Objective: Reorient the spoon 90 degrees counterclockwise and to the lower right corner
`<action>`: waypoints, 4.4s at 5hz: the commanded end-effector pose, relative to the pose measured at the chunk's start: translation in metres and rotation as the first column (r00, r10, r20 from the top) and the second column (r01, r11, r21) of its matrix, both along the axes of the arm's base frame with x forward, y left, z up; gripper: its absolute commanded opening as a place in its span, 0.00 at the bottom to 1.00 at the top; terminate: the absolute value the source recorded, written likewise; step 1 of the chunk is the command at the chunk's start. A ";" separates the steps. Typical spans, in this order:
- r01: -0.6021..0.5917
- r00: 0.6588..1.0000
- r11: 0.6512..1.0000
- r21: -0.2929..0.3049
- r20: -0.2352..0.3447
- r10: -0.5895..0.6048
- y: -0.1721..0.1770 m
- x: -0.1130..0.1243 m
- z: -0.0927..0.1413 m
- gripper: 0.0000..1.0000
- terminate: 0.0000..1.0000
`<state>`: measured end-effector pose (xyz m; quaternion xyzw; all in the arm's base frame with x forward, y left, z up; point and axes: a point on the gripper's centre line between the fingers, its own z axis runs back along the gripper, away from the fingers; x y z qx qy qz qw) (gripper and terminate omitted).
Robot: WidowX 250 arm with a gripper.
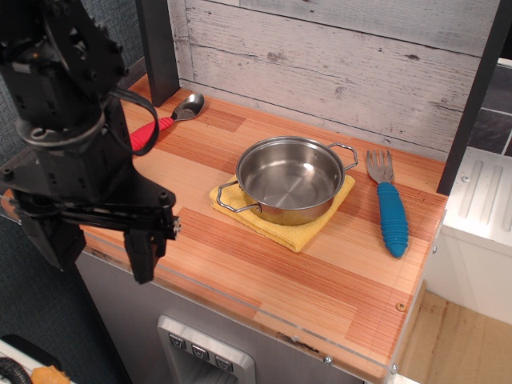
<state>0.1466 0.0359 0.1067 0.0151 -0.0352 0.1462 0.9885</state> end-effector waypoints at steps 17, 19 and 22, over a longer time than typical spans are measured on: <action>0.126 0.990 0.987 0.097 0.053 -0.132 0.148 0.195 -0.083 1.00 0.00; 0.118 0.990 0.988 0.095 0.060 -0.124 0.149 0.193 -0.084 0.00 0.00; 0.113 0.974 0.978 0.176 0.174 -0.144 0.139 0.193 -0.047 0.00 0.00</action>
